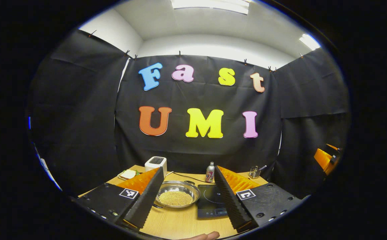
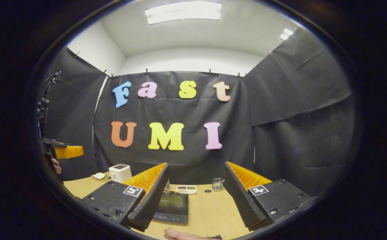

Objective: First push the handle of the pot to place it horizontally, then grasp the pot with both hands and set it on the induction cooktop.

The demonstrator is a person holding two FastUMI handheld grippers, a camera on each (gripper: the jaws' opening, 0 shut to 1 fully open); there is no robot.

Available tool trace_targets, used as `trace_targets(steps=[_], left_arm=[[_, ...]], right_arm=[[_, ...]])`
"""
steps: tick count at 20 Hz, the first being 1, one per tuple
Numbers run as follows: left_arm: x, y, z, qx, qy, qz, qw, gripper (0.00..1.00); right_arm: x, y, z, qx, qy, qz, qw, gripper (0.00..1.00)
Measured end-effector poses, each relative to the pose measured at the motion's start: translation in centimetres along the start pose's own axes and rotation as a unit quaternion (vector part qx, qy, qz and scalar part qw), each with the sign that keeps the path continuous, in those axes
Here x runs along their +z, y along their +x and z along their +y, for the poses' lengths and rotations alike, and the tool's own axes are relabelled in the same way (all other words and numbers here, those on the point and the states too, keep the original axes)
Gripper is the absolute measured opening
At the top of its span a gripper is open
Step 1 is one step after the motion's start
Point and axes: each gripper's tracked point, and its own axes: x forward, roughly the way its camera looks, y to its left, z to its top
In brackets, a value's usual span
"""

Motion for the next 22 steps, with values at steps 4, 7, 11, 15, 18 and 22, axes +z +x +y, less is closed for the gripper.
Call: trace_targets(steps=[4, 7, 11, 15, 18, 22], left_arm=[[-1.4, 1.9, -0.1, -0.018, 0.003, 0.023, 1.000, 0.80], [-3.1, 2.9, 0.2, -0.021, 0.019, 0.046, 0.999, 0.64], [-4.7, 4.7, 0.6, -0.018, 0.031, 0.055, 0.998, 0.00], [-7.4, 6.8, 1.9, -0.007, 0.037, 0.089, 0.995, 0.00], [-10.3, 8.0, 2.8, 0.000, 0.030, 0.133, 0.991, 0.00], [-15.6, 9.5, 4.3, 0.005, 0.038, 0.210, 0.977, 0.00]], right_arm=[[-0.4, 0.1, 0.1, 0.001, -0.001, -0.002, 1.000, 0.96], [-1.2, 0.2, 0.3, 0.001, -0.003, 0.002, 1.000, 1.00], [-2.3, 0.8, 0.5, 0.002, -0.001, 0.012, 1.000, 0.96], [-3.1, 1.3, 0.6, 0.002, -0.001, 0.020, 1.000, 0.96], [-3.7, 1.6, 0.4, 0.000, 0.000, 0.026, 1.000, 0.96], [-4.5, 2.0, 0.3, -0.003, 0.001, 0.032, 0.999, 0.96]])
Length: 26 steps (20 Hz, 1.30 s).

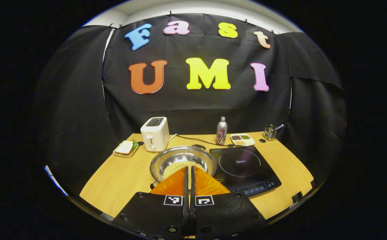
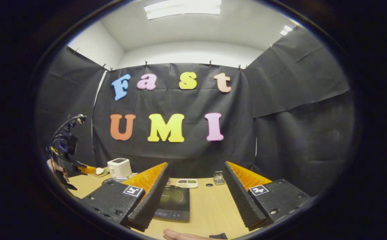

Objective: First push the handle of the pot to place it horizontally, then grasp the pot with both hands and set it on the induction cooktop.

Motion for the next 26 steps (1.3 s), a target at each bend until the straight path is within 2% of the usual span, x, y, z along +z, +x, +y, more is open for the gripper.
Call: trace_targets(steps=[4, 5, 6, 7, 8, 9, 11, 13, 14, 16, 17, 21, 22, 24, 25, 26], left_arm=[[-4.2, 2.6, 0.6, 0.007, -0.001, 0.067, 0.998, 0.00], [-4.9, 3.3, 0.8, 0.010, 0.000, 0.078, 0.997, 0.00], [-5.6, 3.7, 0.9, 0.009, 0.000, 0.087, 0.996, 0.00], [-6.3, 4.1, 0.8, 0.005, 0.000, 0.098, 0.995, 0.00], [-7.0, 4.5, 0.6, 0.001, -0.001, 0.107, 0.994, 0.00], [-7.6, 4.9, 0.5, -0.001, 0.000, 0.116, 0.993, 0.00], [-8.9, 5.7, 0.7, -0.001, 0.002, 0.134, 0.991, 0.00], [-10.4, 6.2, 0.6, -0.006, 0.000, 0.159, 0.987, 0.00], [-11.1, 6.5, 0.6, -0.008, -0.002, 0.171, 0.985, 0.00], [-12.4, 7.3, 0.8, -0.011, -0.011, 0.192, 0.981, 0.00], [-13.0, 7.5, 1.0, -0.010, -0.016, 0.202, 0.979, 0.00], [-14.8, 8.8, 2.8, 0.009, -0.026, 0.228, 0.973, 0.00], [-15.1, 9.0, 3.2, 0.012, -0.031, 0.235, 0.971, 0.00], [-15.7, 9.4, 4.3, 0.024, -0.038, 0.244, 0.969, 0.00], [-16.0, 9.5, 4.7, 0.028, -0.042, 0.247, 0.968, 0.00], [-16.4, 9.8, 4.5, 0.024, -0.053, 0.247, 0.967, 0.00]], right_arm=[[-1.1, 0.5, 0.3, 0.002, -0.004, 0.012, 1.000, 0.96], [-1.3, 0.7, 0.3, 0.002, -0.005, 0.014, 1.000, 0.96], [-1.4, 0.8, 0.3, 0.002, -0.006, 0.015, 1.000, 1.00], [-1.5, 0.9, 0.3, 0.002, -0.007, 0.016, 1.000, 0.96], [-1.5, 1.0, 0.3, 0.001, -0.006, 0.017, 1.000, 0.96], [-1.6, 1.0, 0.3, 0.001, -0.005, 0.017, 1.000, 1.00], [-1.4, 1.0, 0.4, 0.001, -0.007, 0.015, 1.000, 1.00], [-1.3, 1.0, 0.5, 0.003, -0.008, 0.013, 1.000, 1.00], [-1.3, 1.0, 0.5, 0.002, -0.009, 0.012, 1.000, 0.96], [-1.3, 0.9, 0.4, 0.002, -0.009, 0.012, 1.000, 0.96], [-1.5, 0.9, 0.3, 0.001, -0.009, 0.012, 1.000, 1.00], [-1.7, 1.0, 0.3, 0.001, -0.005, 0.014, 1.000, 1.00], [-1.8, 1.1, 0.2, 0.000, -0.004, 0.015, 1.000, 0.96], [-2.0, 1.4, 0.2, -0.001, -0.003, 0.018, 1.000, 0.96], [-2.1, 1.4, 0.2, -0.001, -0.003, 0.018, 1.000, 1.00], [-2.1, 1.4, 0.2, -0.001, -0.003, 0.018, 1.000, 1.00]])
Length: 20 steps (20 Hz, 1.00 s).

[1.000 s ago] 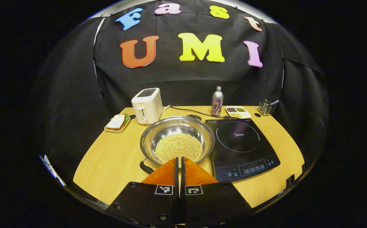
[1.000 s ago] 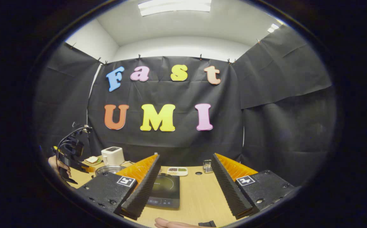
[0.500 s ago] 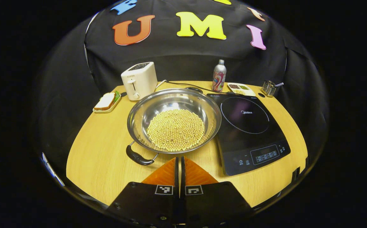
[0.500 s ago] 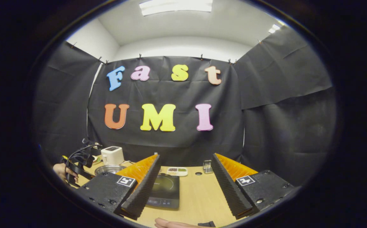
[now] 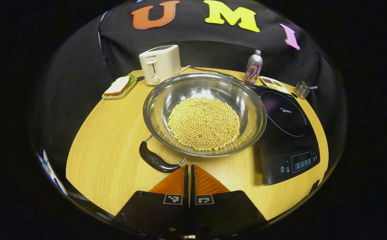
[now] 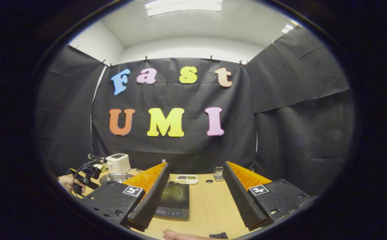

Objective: First push the handle of the pot to place it horizontally, then grasp the pot with both hands and set it on the induction cooktop.

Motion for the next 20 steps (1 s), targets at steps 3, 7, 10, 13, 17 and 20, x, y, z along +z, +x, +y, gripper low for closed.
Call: trace_targets(steps=[3, 7, 10, 13, 17, 20], left_arm=[[0.2, -0.1, 0.3, -0.005, -0.016, -0.009, 1.000, 0.00], [0.5, 0.1, 1.1, 0.002, -0.015, -0.010, 1.000, 0.00], [0.4, 0.2, 1.7, 0.003, -0.024, -0.009, 1.000, 0.00], [0.3, 0.6, 2.1, -0.008, -0.021, -0.006, 1.000, 0.00], [0.6, 1.4, 3.9, 0.004, -0.036, -0.002, 0.999, 0.11], [1.0, 1.7, 4.8, 0.008, -0.048, 0.000, 0.999, 0.11]], right_arm=[[-0.1, 0.0, 0.0, -0.002, -0.002, 0.000, 1.000, 1.00], [-0.2, 0.0, 0.1, -0.002, -0.001, 0.001, 1.000, 0.96], [-0.3, 0.0, 0.2, -0.002, -0.001, 0.001, 1.000, 0.96], [-0.7, 0.2, 0.2, -0.001, -0.001, 0.004, 1.000, 0.96], [-1.1, 0.8, -0.2, -0.008, 0.001, 0.010, 1.000, 0.96], [-1.3, 1.0, -0.1, -0.008, -0.001, 0.013, 1.000, 1.00]])
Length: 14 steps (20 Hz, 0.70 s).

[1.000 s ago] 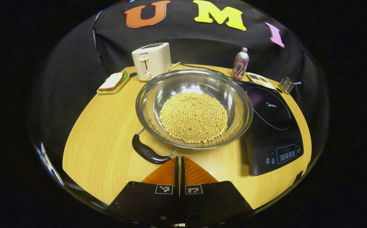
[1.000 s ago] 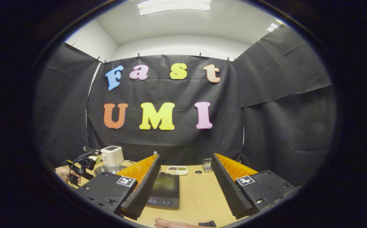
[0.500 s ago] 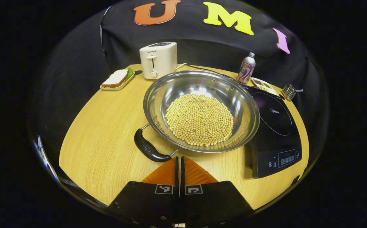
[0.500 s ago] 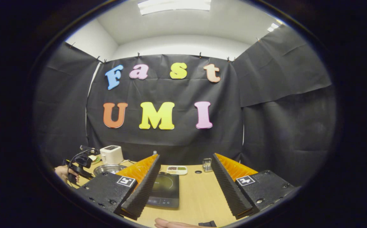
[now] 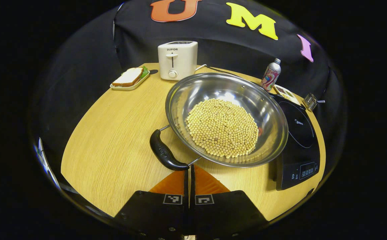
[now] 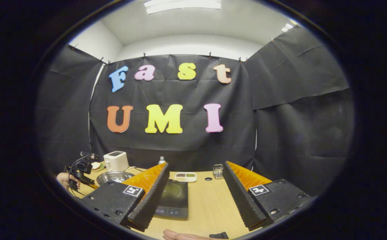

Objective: First push the handle of the pot to place it horizontally, then grasp the pot with both hands and set it on the induction cooktop.

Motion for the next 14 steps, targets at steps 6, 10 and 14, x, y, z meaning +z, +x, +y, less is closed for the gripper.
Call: trace_targets(steps=[6, 10, 14], left_arm=[[1.3, 1.0, 1.7, 0.007, -0.006, 0.000, 1.000, 0.00], [2.1, 1.6, 2.4, 0.009, -0.009, 0.000, 1.000, 0.00], [3.5, 2.5, 3.5, 0.013, -0.010, 0.003, 1.000, 0.00]], right_arm=[[0.0, 0.6, 0.3, -0.001, -0.007, 0.002, 1.000, 1.00], [0.0, 1.7, 0.8, 0.001, -0.008, 0.004, 1.000, 1.00], [-0.3, 3.7, 1.7, 0.001, -0.006, 0.014, 1.000, 1.00]])
